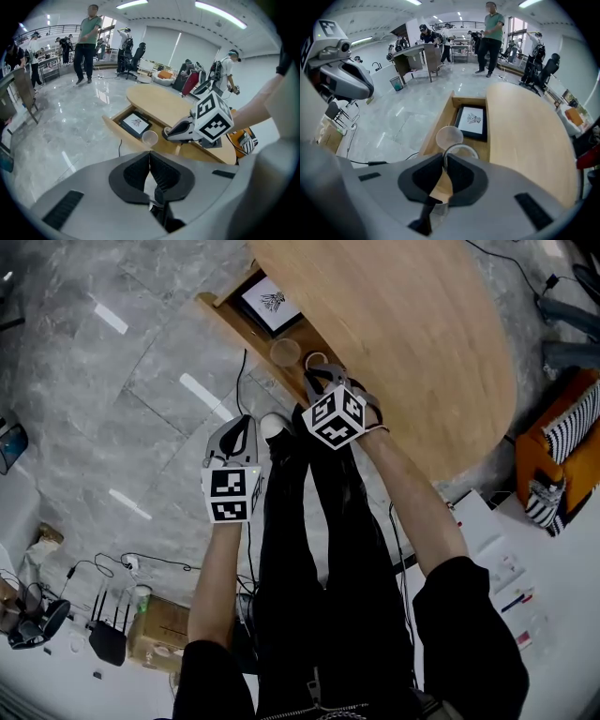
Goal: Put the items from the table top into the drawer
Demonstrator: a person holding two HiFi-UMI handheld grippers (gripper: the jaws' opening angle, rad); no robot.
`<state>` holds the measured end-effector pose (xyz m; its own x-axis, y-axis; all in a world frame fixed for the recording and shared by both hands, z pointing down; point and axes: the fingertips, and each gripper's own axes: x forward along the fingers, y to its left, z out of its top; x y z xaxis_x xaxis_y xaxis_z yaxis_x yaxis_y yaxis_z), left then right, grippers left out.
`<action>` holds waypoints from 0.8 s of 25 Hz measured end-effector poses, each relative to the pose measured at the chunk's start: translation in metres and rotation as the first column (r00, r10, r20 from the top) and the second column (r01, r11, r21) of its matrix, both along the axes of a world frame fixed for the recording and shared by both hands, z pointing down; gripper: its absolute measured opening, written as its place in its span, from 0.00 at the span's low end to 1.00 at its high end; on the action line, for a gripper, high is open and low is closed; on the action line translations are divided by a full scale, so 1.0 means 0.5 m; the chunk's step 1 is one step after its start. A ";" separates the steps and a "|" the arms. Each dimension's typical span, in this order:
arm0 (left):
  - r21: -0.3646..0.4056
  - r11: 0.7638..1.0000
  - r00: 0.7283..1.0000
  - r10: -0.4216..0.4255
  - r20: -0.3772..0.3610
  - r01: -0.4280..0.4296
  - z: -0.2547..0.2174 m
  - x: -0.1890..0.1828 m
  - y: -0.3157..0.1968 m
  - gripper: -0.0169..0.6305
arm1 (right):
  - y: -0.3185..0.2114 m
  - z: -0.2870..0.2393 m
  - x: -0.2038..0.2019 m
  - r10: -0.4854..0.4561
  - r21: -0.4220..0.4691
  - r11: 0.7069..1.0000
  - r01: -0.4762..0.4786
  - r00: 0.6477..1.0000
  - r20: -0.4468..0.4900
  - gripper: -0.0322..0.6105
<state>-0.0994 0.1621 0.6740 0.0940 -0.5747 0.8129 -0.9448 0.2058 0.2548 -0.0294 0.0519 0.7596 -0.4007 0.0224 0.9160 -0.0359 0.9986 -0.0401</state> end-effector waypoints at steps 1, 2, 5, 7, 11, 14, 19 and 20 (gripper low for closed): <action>-0.004 1.000 1.000 -0.005 -0.003 0.005 0.005 -0.004 0.006 0.05 | 0.004 0.011 -0.001 0.000 -0.009 1.000 0.000 1.000 -0.015 0.11; -0.008 1.000 1.000 -0.011 -0.005 0.011 0.010 -0.008 0.013 0.05 | 0.008 0.022 -0.001 0.002 -0.017 1.000 -0.003 0.999 -0.032 0.11; -0.021 0.999 1.000 -0.024 -0.014 0.024 0.019 -0.012 0.036 0.05 | 0.023 0.051 0.011 0.011 -0.042 0.999 -0.015 0.996 -0.084 0.11; -0.027 0.999 0.999 -0.027 -0.019 0.026 0.021 -0.011 0.046 0.05 | 0.031 0.066 0.021 0.010 -0.050 0.999 -0.015 0.994 -0.109 0.11; -0.034 0.999 0.999 -0.031 -0.022 0.030 0.027 -0.017 0.057 0.05 | 0.034 0.094 0.023 0.029 -0.049 0.998 -0.036 0.992 -0.126 0.11; -0.043 0.998 0.999 -0.039 -0.025 0.038 0.030 -0.020 0.067 0.05 | 0.036 0.112 0.025 0.059 -0.065 0.996 -0.069 0.988 -0.141 0.11; -0.055 0.998 0.999 -0.039 -0.035 0.037 0.035 -0.016 0.084 0.05 | 0.042 0.138 0.036 0.095 -0.090 0.990 -0.111 0.981 -0.166 0.12; -0.055 0.998 0.999 -0.039 -0.038 0.037 0.036 -0.016 0.085 0.05 | 0.041 0.140 0.037 0.100 -0.092 0.989 -0.117 0.981 -0.169 0.12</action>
